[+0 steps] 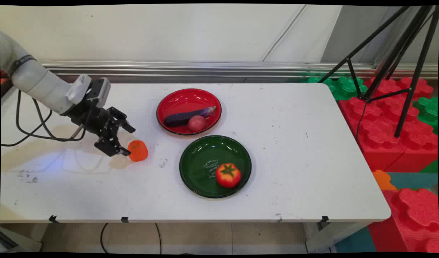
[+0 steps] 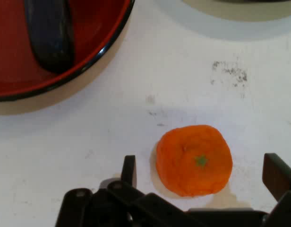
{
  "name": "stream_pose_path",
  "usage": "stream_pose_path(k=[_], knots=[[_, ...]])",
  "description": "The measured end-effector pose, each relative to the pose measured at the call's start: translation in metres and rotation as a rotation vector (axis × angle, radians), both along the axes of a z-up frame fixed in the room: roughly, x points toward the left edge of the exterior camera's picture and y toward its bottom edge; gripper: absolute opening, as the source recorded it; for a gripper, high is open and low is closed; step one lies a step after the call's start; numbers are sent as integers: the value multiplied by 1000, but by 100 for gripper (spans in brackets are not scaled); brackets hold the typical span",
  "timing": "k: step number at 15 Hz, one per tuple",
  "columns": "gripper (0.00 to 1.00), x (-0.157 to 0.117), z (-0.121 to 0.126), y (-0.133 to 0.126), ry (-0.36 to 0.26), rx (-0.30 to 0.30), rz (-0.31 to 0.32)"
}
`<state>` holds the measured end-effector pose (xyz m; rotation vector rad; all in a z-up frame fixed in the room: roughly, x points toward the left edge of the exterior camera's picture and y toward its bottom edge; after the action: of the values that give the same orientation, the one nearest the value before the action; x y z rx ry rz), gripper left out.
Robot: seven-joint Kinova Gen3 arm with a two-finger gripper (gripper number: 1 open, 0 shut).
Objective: Pick up the eggplant from the red plate
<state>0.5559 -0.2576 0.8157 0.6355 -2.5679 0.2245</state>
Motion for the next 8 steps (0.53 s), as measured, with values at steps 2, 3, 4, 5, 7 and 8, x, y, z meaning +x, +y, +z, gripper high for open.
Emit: stream_pose_path(k=[2,3,4,5,7,8], knots=[[100,2,5,1,6,-8,4],[100,4,10,2,11,-14,7],[100,5,13,3,15,-18,9],[100,7,18,4,20,-24,10],[100,11,28,7,30,-33,12],[100,12,32,8,35,-37,13]])
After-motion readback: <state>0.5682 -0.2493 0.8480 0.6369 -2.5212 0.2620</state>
